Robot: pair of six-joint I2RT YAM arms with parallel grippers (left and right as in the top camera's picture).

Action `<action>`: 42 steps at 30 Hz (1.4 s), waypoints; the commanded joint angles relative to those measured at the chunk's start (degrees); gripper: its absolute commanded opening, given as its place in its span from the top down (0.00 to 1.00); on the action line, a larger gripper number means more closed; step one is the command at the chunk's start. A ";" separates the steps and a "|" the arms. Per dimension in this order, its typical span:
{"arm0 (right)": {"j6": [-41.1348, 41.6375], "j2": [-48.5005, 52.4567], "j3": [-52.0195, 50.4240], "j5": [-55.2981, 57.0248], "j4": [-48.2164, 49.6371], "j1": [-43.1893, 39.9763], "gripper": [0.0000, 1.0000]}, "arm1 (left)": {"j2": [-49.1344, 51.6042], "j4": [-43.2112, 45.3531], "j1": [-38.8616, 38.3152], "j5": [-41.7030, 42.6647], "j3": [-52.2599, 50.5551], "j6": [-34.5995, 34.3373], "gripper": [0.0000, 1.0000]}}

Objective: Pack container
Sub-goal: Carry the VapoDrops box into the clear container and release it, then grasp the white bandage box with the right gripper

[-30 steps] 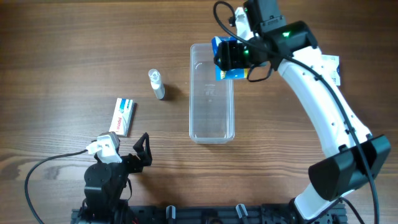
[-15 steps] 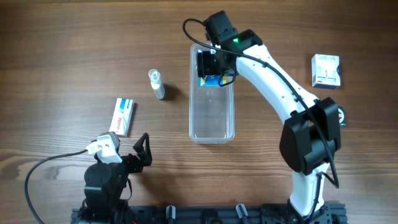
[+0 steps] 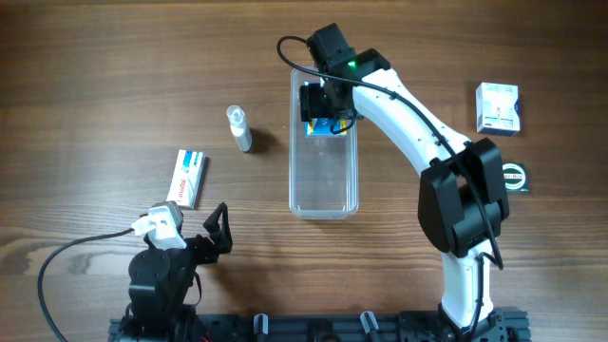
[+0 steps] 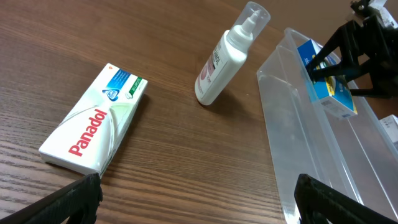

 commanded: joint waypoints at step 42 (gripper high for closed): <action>-38.64 5.49 9.09 -3.41 -9.22 -48.30 0.00 | -0.26 0.35 0.46 -0.09 -0.17 1.09 0.00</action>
